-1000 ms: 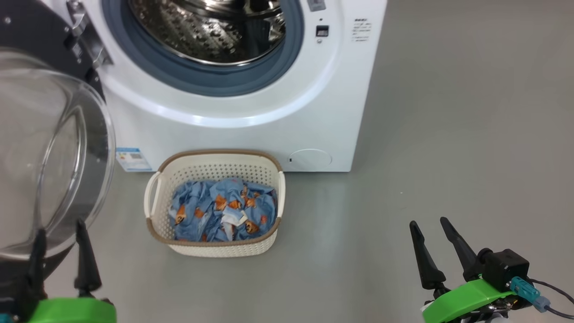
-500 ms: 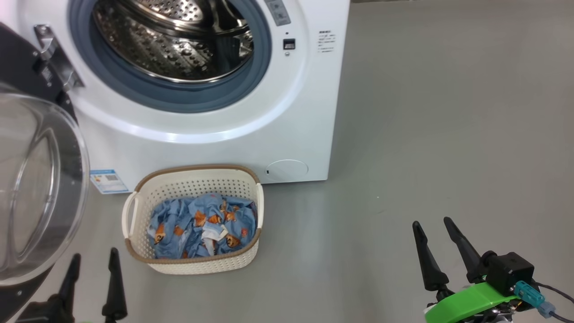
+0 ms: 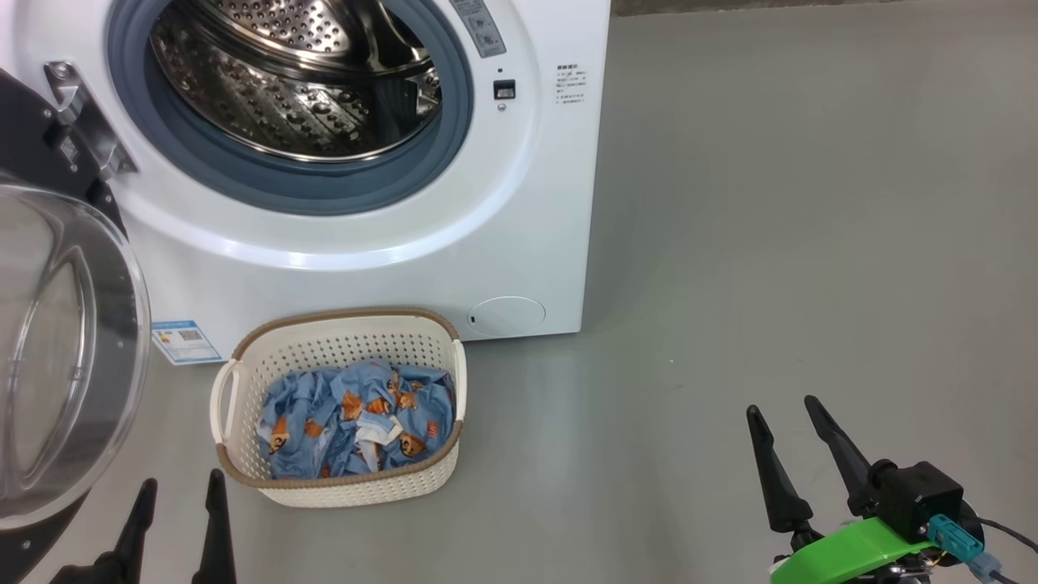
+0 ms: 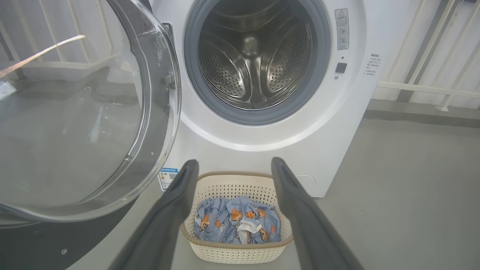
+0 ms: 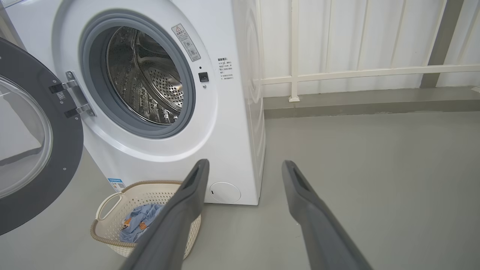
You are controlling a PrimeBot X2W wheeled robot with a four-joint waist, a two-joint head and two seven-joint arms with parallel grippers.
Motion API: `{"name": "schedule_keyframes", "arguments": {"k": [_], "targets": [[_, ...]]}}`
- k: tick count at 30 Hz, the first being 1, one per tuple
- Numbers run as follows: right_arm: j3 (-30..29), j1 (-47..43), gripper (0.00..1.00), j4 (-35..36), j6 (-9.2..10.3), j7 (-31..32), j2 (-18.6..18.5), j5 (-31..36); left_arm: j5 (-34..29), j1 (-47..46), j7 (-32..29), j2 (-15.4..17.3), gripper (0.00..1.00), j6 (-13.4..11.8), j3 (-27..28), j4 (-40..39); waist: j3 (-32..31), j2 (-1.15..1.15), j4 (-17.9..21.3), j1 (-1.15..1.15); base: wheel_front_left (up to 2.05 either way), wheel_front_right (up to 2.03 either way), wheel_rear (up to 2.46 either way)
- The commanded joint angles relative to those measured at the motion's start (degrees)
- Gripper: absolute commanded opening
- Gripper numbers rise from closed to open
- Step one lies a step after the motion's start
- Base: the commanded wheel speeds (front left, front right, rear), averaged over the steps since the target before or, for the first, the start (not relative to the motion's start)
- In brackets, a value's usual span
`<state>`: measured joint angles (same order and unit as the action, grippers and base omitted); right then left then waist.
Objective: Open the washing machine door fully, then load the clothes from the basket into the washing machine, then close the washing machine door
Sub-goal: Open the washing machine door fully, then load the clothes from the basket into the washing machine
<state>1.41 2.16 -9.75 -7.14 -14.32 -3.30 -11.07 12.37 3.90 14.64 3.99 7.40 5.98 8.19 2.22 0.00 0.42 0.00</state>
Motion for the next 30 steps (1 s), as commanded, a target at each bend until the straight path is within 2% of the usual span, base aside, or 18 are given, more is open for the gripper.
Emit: {"name": "schedule_keyframes", "arguments": {"k": [1,30], "targets": [[1.30,0.43,1.00,1.54,-0.35,-0.68,-0.02,0.42,-0.18,-0.81,0.36,0.64,1.00,0.08,1.58,-1.38,-0.03,0.00,-0.15,0.00,0.00,0.00,0.00],[1.28,-0.17,1.00,0.11,-0.35,-0.68,0.26,1.04,-0.39,-0.42,0.36,-0.07,1.00,0.09,1.45,-0.47,-1.97,0.00,-2.35,0.00,0.00,0.00,0.00]]}}
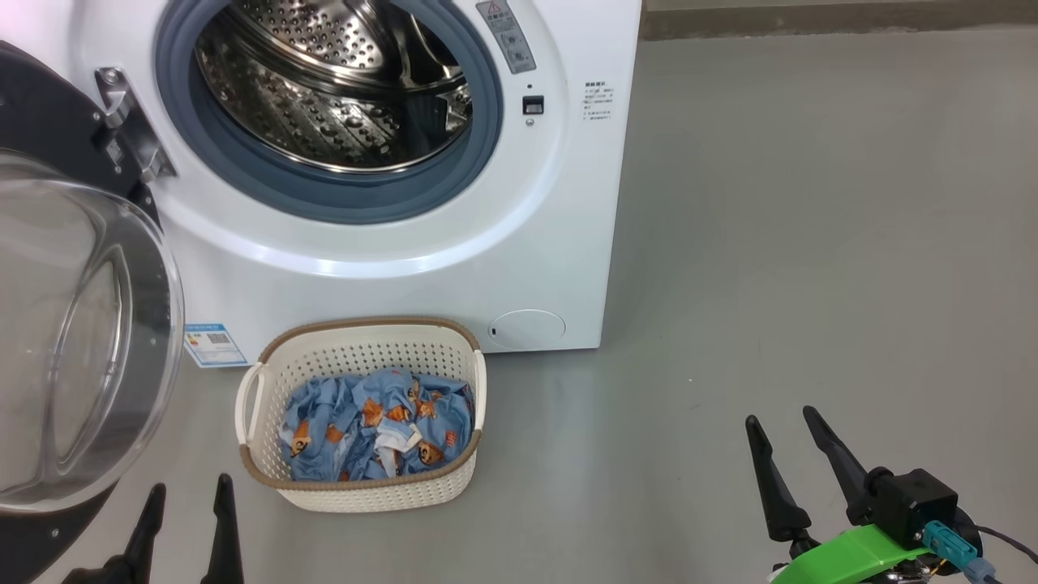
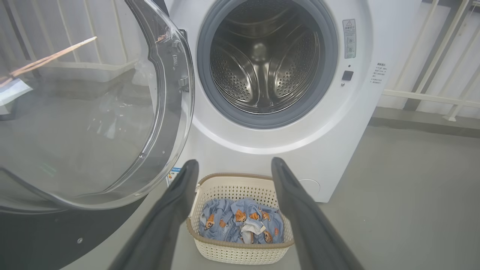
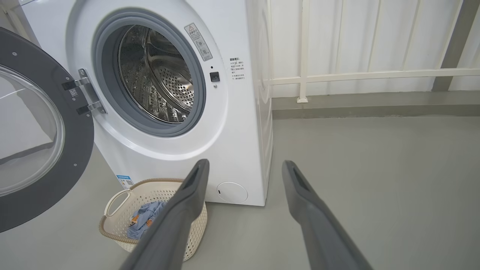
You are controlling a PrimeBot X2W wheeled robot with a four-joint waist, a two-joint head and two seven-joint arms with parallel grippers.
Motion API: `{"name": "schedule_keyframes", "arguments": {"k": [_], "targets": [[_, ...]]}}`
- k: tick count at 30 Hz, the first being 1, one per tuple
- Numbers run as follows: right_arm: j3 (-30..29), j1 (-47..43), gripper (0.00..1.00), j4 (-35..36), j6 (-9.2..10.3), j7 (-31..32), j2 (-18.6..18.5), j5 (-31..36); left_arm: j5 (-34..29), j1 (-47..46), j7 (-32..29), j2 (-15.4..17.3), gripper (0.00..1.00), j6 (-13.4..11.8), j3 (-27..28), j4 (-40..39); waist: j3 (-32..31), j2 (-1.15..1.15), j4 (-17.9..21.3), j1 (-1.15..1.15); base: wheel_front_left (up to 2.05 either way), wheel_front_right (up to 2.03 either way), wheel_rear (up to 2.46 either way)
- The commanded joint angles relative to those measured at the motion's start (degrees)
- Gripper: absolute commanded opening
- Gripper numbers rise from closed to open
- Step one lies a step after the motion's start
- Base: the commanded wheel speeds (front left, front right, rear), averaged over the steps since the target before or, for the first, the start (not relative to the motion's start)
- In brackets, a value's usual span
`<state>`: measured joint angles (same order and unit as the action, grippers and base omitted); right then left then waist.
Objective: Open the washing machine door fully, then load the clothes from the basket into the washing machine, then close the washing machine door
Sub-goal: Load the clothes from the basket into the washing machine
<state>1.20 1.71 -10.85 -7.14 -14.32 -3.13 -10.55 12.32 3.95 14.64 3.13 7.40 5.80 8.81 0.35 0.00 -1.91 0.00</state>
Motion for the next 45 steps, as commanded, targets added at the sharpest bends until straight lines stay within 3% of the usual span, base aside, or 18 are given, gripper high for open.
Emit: {"name": "schedule_keyframes", "arguments": {"k": [1,29,45], "targets": [[1.53,0.26,1.00,1.16,-0.35,-0.68,0.09,0.48,-0.39,-0.40,0.36,0.81,1.00,0.09,1.66,-1.08,-0.16,0.00,-0.01,0.00,0.00,0.00,0.00],[1.58,0.34,1.00,0.81,-0.35,-0.68,0.20,-0.10,-0.34,-1.10,0.36,1.07,1.00,0.07,1.30,-0.83,0.36,0.00,-0.96,0.00,0.03,-0.03,0.00],[1.62,0.66,1.00,0.85,-0.35,-0.68,0.23,-0.28,-0.63,-1.85,0.36,0.75,1.00,0.08,2.02,-0.98,1.51,0.00,-0.82,0.00,1.42,-1.42,0.00]]}}
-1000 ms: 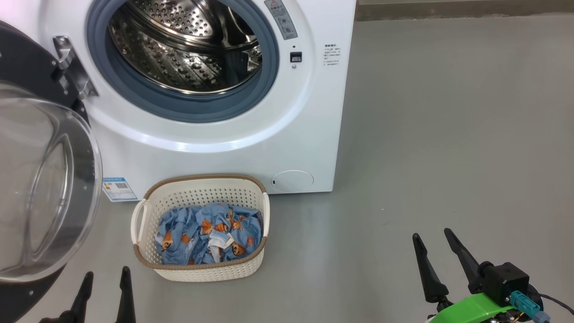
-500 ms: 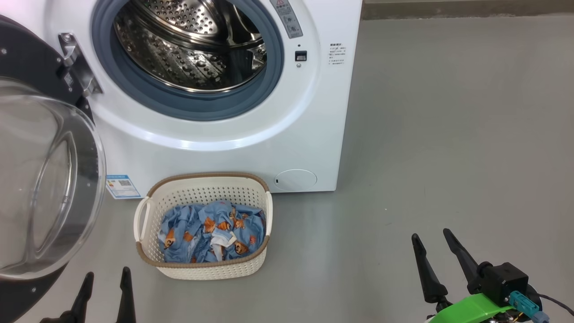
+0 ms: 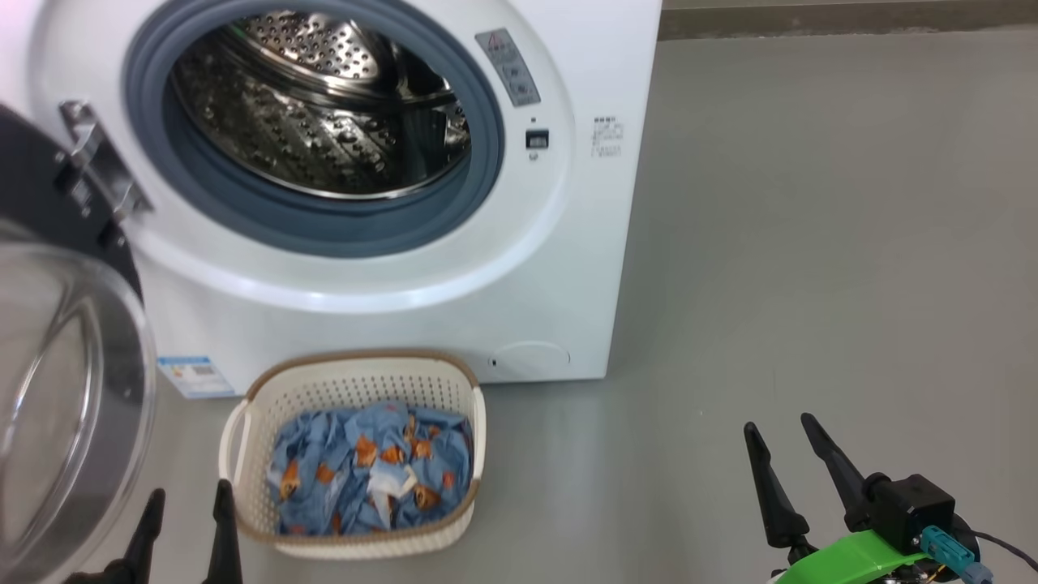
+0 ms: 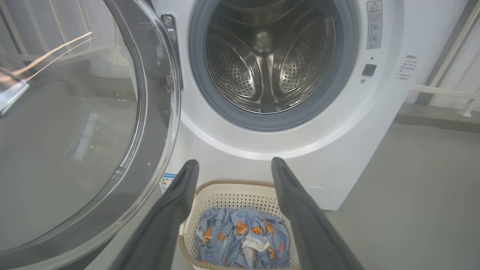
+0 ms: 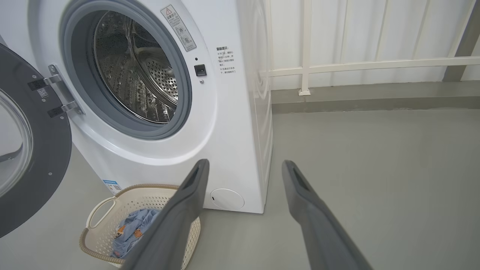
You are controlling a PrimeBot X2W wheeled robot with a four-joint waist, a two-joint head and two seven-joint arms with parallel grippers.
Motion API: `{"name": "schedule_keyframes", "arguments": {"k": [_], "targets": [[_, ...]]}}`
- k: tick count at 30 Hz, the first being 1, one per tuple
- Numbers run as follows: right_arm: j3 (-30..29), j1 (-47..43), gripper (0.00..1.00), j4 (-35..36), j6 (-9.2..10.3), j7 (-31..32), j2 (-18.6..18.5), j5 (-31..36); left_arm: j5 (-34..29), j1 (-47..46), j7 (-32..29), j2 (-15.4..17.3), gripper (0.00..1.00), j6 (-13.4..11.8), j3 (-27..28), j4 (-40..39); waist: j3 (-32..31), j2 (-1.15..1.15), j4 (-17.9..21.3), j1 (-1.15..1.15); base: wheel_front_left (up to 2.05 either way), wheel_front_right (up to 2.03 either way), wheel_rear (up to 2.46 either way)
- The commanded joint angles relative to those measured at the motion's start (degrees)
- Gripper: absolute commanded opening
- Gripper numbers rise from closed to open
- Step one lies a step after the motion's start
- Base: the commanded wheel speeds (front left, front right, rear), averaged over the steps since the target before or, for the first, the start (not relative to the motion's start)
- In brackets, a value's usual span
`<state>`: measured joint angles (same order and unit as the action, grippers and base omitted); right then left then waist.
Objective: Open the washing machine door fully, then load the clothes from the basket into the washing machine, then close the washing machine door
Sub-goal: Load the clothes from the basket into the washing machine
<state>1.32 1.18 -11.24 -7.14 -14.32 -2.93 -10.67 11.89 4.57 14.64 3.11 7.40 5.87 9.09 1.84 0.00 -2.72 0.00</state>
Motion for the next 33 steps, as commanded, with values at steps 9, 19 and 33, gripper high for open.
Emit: {"name": "schedule_keyframes", "arguments": {"k": [9,19,33], "targets": [[1.35,1.70,1.00,1.30,-0.35,-0.68,0.04,-0.18,-1.36,-2.87,0.36,0.48,1.00,0.06,2.89,-2.26,1.21,0.00,0.19,0.00,1.49,-1.49,0.00],[1.29,2.12,1.00,1.30,-0.35,-0.68,0.04,-0.51,-0.91,-2.75,0.36,0.76,1.00,0.08,1.38,-2.38,2.32,0.00,0.38,0.00,0.27,-0.27,0.00],[0.84,2.27,1.00,1.24,-0.35,-0.68,0.05,-0.54,-0.24,-2.63,0.36,0.75,1.00,0.08,0.69,-2.85,2.98,0.00,0.44,0.00,0.00,0.00,0.00]]}}
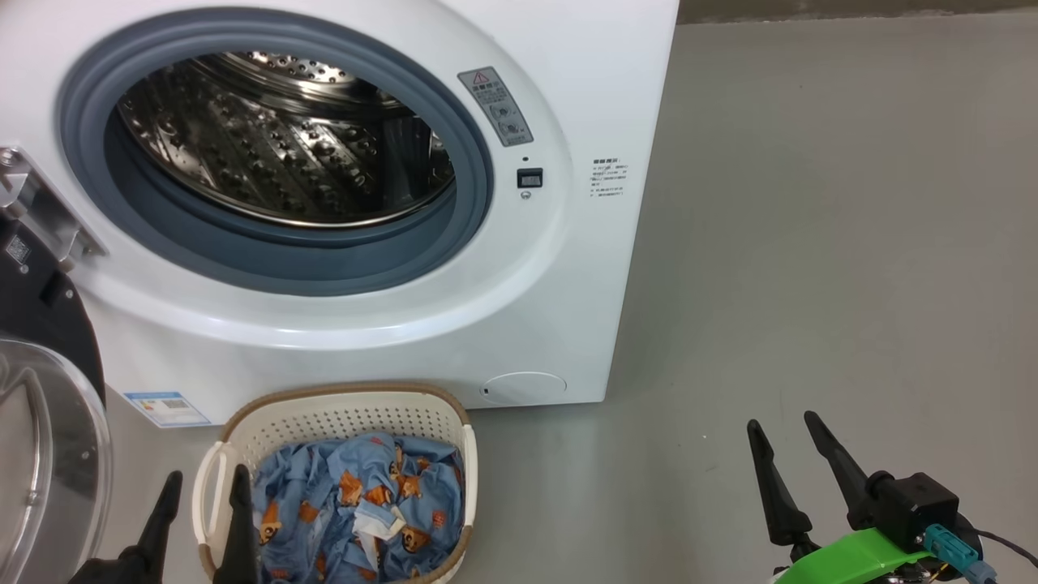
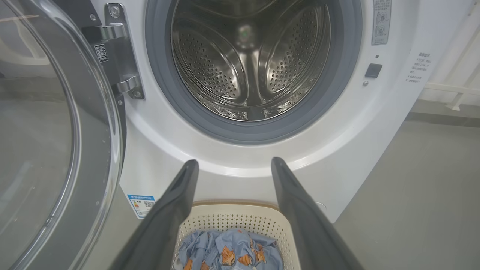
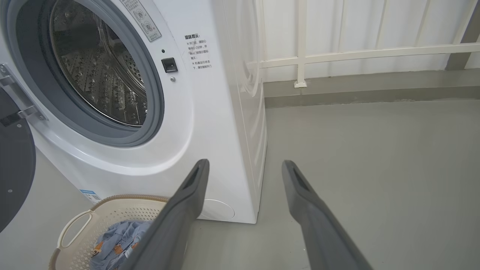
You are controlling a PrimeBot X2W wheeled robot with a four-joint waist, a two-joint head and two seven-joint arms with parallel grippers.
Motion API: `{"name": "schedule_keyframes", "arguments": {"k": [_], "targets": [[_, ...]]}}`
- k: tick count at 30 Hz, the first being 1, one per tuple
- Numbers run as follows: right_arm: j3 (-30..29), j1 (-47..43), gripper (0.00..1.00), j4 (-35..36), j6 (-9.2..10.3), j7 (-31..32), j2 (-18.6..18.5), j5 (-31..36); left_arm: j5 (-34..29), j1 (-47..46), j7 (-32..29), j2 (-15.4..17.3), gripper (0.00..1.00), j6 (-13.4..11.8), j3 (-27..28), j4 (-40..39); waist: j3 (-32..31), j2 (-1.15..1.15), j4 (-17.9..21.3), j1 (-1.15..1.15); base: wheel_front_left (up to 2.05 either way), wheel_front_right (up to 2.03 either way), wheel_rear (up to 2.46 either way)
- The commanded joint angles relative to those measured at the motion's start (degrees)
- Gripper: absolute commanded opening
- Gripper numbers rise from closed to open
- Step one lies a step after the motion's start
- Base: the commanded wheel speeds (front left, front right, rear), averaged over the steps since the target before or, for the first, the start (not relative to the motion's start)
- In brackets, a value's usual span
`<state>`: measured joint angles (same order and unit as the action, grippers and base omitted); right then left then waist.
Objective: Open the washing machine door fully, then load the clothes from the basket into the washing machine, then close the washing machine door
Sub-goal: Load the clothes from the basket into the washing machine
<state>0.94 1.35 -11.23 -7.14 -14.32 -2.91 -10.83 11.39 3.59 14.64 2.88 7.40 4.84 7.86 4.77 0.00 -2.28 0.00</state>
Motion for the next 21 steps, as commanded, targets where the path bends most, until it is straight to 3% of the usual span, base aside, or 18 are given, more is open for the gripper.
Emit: {"name": "schedule_keyframes", "arguments": {"k": [1,21], "targets": [[1.20,2.11,1.00,1.24,-0.35,-0.68,0.03,-0.40,0.28,-1.65,0.36,0.98,1.00,0.08,1.62,-1.67,0.14,0.00,0.00,0.00,0.00,0.00,0.00],[1.68,4.03,1.00,1.11,-0.35,-0.68,0.03,-0.55,2.39,-5.24,0.36,0.38,1.00,0.09,-1.44,0.45,6.59,0.00,1.13,0.00,0.00,0.00,0.00]]}}
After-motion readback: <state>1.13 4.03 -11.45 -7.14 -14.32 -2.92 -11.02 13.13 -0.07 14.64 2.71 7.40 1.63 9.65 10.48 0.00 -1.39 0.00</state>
